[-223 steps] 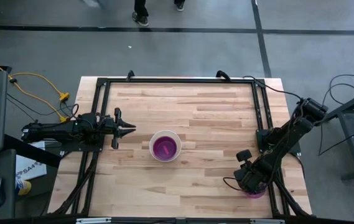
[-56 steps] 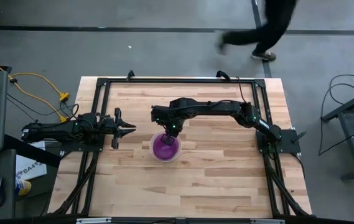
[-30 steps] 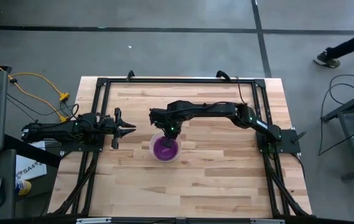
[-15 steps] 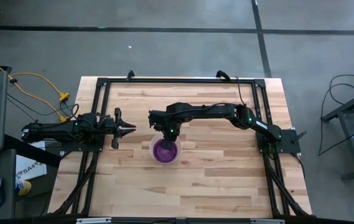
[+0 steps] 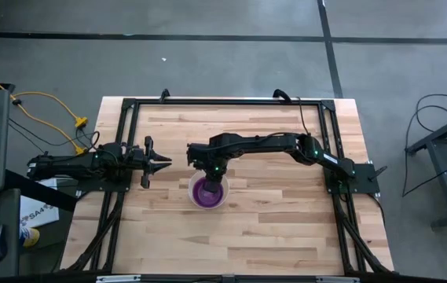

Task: Nest bowls inside each other
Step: Stack the purple bowl on top of the pink bowl on the table, then return to Home Position

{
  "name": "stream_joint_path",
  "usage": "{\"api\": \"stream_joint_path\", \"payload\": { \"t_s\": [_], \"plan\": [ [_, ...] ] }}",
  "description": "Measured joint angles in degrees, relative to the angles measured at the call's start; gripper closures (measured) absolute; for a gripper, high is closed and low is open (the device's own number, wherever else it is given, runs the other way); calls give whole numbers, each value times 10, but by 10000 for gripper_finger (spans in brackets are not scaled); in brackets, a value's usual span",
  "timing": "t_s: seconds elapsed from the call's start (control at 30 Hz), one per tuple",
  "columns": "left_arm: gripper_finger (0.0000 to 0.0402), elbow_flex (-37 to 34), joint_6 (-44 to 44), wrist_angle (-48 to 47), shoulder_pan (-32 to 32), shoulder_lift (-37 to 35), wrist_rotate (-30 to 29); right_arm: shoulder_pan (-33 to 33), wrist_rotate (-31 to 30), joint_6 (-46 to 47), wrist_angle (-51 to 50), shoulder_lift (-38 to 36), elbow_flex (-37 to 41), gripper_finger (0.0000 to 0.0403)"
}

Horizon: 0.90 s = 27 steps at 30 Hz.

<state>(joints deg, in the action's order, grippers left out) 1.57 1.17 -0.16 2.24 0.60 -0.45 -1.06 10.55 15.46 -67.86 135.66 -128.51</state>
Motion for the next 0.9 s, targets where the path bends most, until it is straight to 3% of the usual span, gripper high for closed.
{"api": "stream_joint_path", "payload": {
  "t_s": [0.7,0.9],
  "plan": [
    [343,0,0,0,0,0,0,-7,3,-3,44,0,0,305],
    [343,0,0,0,0,0,0,2,-69,-37,82,-6,0,305]
  ]
}}
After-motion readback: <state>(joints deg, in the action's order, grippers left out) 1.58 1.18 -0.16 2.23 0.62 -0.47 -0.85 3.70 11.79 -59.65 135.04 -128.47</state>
